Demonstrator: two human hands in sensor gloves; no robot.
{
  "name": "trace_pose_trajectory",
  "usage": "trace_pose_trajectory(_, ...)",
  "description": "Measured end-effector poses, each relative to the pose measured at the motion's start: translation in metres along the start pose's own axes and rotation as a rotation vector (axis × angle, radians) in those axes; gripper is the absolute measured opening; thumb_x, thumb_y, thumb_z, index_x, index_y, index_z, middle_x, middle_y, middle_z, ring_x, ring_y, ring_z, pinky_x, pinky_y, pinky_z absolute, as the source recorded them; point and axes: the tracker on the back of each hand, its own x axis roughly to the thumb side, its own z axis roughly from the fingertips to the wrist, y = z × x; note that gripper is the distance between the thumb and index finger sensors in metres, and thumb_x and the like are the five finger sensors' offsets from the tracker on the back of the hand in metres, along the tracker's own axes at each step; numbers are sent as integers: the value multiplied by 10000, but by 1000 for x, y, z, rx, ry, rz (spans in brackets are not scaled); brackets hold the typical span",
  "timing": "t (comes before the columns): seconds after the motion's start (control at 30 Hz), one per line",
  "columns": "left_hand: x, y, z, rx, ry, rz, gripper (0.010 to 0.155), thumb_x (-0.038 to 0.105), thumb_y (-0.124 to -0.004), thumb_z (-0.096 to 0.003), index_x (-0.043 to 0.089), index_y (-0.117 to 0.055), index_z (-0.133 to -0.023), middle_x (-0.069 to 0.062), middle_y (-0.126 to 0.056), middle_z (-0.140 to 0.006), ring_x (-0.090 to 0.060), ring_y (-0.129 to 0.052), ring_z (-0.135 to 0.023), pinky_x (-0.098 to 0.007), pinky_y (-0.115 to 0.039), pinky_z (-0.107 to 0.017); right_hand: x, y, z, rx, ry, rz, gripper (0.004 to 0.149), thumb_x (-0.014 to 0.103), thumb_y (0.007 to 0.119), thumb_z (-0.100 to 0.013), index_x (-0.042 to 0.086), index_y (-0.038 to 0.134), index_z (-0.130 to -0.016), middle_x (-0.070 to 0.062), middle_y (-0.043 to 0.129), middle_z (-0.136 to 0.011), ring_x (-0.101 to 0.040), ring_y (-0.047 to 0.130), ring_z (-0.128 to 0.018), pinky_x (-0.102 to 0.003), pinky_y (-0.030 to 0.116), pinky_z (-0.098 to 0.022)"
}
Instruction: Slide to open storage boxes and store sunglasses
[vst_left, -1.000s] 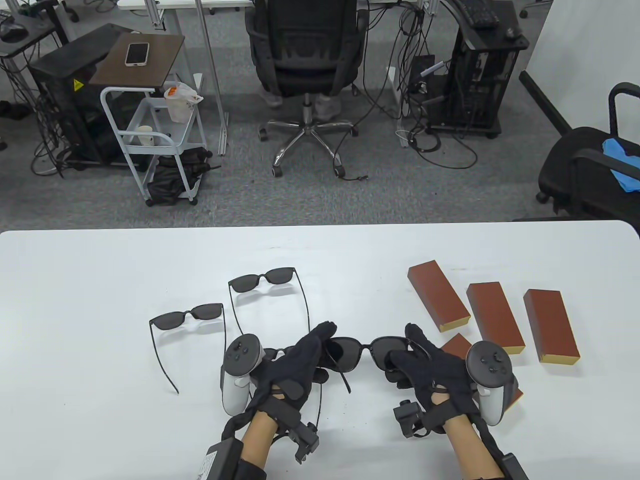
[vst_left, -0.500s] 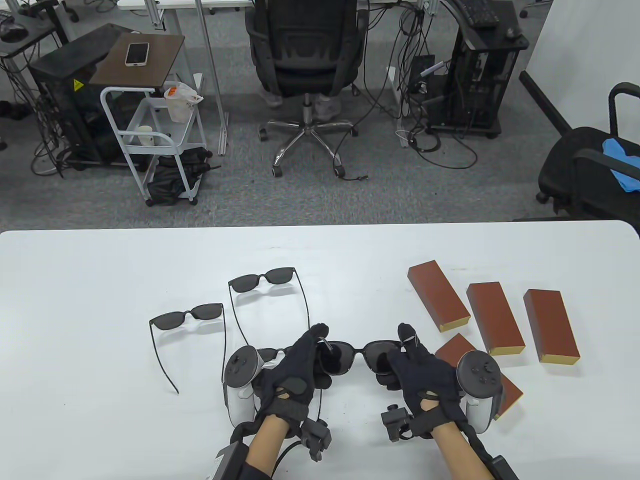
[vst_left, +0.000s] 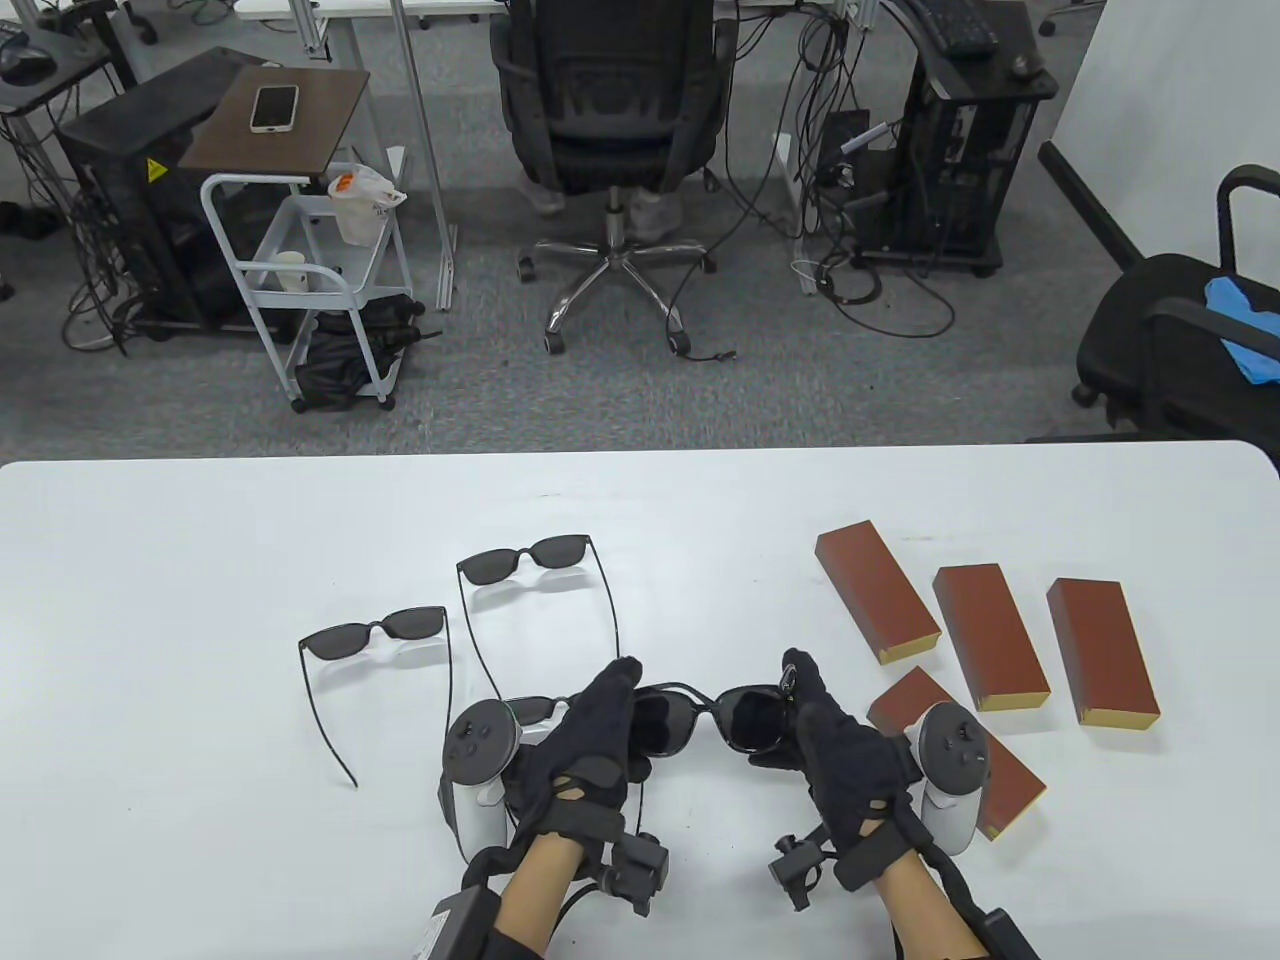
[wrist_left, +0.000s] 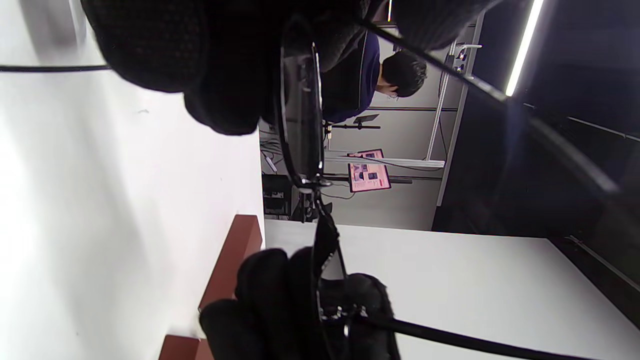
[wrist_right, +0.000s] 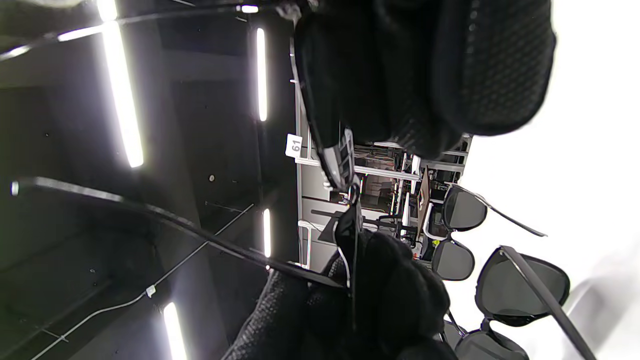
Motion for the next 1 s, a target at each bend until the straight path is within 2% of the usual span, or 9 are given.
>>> trace_pose_trajectory(0.2,2,1,1,69,-19,-66,555,452,-743,-501,220,-714,-1004,-40,-953,-843,-230,-1029,-590,-431,-874,-397,-1,-4,0,-33,16,-37,779,702,573,-328,179,592,-906,-169,931,-731,-410,980,-595,-461,879,-410)
trace_pose_trajectory(0.33,3,2,1,95,-31,-78,524,404,-779,-487,210,-761,-973,-34,-995,-786,-206,-1058,-524,-421,-901,-367,1,-8,-1,-36,20,-10,653,624,584,-380,197,668,-867,-142,975,-681,-386,1010,-557,-448,895,-384)
trace_pose_trajectory(0.7,3,3,1,114,-52,-95,507,377,-809,-468,204,-802,-944,-36,-1026,-736,-194,-1075,-474,-421,-915,-346,1,-10,0,-73,42,-24,597,613,622,-387,208,765,-802,-122,1022,-611,-364,1044,-494,-431,916,-334)
trace_pose_trajectory(0.83,3,1,2,88,-56,-77,518,398,-767,-487,200,-769,-966,-42,-1005,-766,-212,-1060,-507,-431,-898,-369,2,-14,2,-121,66,25,570,600,656,-395,203,786,-782,-101,1044,-577,-339,1064,-458,-412,930,-305)
trace_pose_trajectory(1.0,-1,-5,-1,-49,-77,36,679,575,-663,-493,190,-616,-1049,-86,-908,-898,-275,-989,-653,-467,-842,-466,1,-20,3,-170,91,10,556,595,683,-390,204,810,-764,-95,1061,-542,-326,1080,-420,-403,938,-278)
